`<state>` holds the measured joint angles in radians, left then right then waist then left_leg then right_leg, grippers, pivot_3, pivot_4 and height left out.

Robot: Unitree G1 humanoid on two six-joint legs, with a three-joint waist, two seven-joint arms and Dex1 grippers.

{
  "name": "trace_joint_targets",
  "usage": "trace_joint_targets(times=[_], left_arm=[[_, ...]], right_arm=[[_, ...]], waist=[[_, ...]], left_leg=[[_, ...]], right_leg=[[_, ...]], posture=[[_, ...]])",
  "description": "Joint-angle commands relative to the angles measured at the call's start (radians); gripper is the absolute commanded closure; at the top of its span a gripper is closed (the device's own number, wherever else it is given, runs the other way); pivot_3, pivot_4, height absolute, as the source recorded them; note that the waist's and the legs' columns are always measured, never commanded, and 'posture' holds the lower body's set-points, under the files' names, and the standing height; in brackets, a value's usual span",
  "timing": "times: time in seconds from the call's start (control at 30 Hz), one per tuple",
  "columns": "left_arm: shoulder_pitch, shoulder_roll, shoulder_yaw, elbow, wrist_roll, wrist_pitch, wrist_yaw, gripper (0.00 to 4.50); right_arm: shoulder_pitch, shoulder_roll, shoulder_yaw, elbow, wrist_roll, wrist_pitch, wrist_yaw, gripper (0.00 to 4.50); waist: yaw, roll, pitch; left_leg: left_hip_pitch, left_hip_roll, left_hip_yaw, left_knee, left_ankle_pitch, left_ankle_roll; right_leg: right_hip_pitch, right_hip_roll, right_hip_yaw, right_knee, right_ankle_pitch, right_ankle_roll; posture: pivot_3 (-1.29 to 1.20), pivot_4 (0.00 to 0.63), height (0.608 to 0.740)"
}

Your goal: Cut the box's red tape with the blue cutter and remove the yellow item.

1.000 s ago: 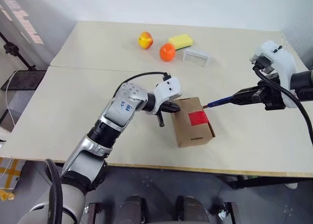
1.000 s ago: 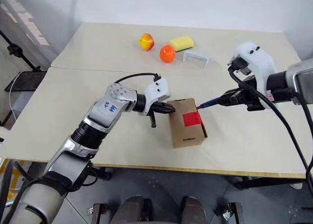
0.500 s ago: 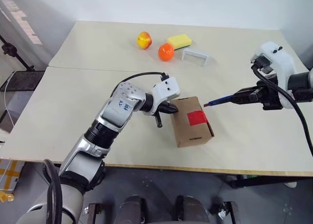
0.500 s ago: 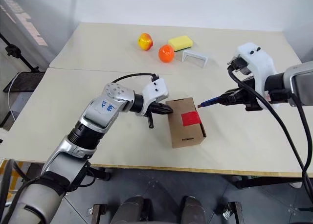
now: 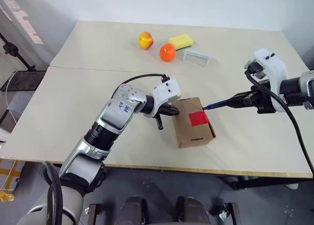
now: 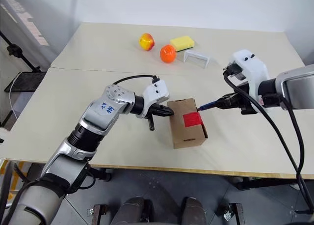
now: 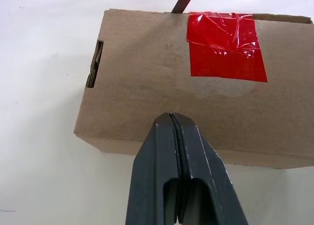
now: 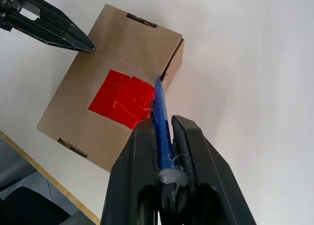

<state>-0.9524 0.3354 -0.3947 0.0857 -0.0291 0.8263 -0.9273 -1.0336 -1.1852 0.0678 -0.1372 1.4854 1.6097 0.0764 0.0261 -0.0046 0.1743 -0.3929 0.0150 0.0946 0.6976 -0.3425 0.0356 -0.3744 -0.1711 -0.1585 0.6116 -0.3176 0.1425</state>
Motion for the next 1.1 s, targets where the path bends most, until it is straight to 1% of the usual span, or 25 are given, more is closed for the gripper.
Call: trace_joint_targets(times=[0.03,0.13,0.23,0.47,0.57,0.77,1.1], left_arm=[[0.023,0.005,-0.054,0.036,0.013,0.024,-0.004,4.5],[0.02,-0.005,-0.056,0.046,0.015,0.021,0.002,4.5],[0.022,-0.024,-0.066,0.052,0.021,0.02,0.018,4.5],[0.015,-0.067,-0.086,0.063,0.03,0.031,0.052,4.5],[0.013,-0.077,-0.088,0.068,0.033,0.034,0.063,4.5],[0.014,-0.089,-0.096,0.079,0.046,0.031,0.083,4.5],[0.003,-0.109,-0.102,0.126,0.066,0.002,0.11,4.5]], right_arm=[[-0.002,-0.019,-0.025,-0.011,0.035,0.005,-0.016,4.33],[-0.019,-0.003,-0.014,-0.006,0.091,0.005,-0.052,4.33],[-0.018,0.004,0.015,-0.001,0.18,-0.007,-0.11,4.33],[0.011,-0.077,0.13,-0.015,0.418,-0.114,-0.252,4.33],[0.015,-0.115,0.179,-0.029,0.481,-0.157,-0.294,4.33],[0.003,-0.165,0.239,-0.071,0.487,-0.172,-0.25,4.33],[-0.018,-0.262,0.304,-0.111,0.487,-0.133,-0.144,4.33]], waist=[[0.0,0.0,0.0],[0.0,0.0,0.0],[0.001,0.0,0.0],[0.003,0.0,0.0],[0.003,0.0,0.0],[0.006,0.0,0.0],[0.029,0.0,0.0]], left_leg=[[0.0,0.0,0.0,0.0,0.0,0.0],[0.0,0.0,0.0,0.0,0.0,0.0],[0.0,0.0,0.0,0.0,0.0,0.0],[0.0,0.0,-0.001,0.0,0.0,0.0],[0.0,0.0,0.0,0.0,0.0,0.0],[0.0,0.0,-0.001,0.001,0.0,0.0],[0.0,0.0,-0.001,0.001,-0.001,0.001]], right_leg=[[0.0,0.0,0.0,0.0,0.0,0.0],[0.0,0.0,0.0,0.0,0.0,0.0],[0.0,0.0,0.0,0.0,0.0,0.0],[0.001,0.0,0.0,0.0,0.0,0.0],[0.001,0.0,0.0,0.0,0.0,0.0],[0.001,0.0,0.0,-0.001,0.0,0.0],[0.001,0.0,0.0,-0.002,0.0,0.0]], posture=[[0.0,0.15,0.74],[0.0,0.15,0.74],[0.0,0.15,0.74],[0.0,0.15,0.74],[0.0,0.15,0.74],[0.0,0.15,0.74],[0.0,0.15,0.74]])
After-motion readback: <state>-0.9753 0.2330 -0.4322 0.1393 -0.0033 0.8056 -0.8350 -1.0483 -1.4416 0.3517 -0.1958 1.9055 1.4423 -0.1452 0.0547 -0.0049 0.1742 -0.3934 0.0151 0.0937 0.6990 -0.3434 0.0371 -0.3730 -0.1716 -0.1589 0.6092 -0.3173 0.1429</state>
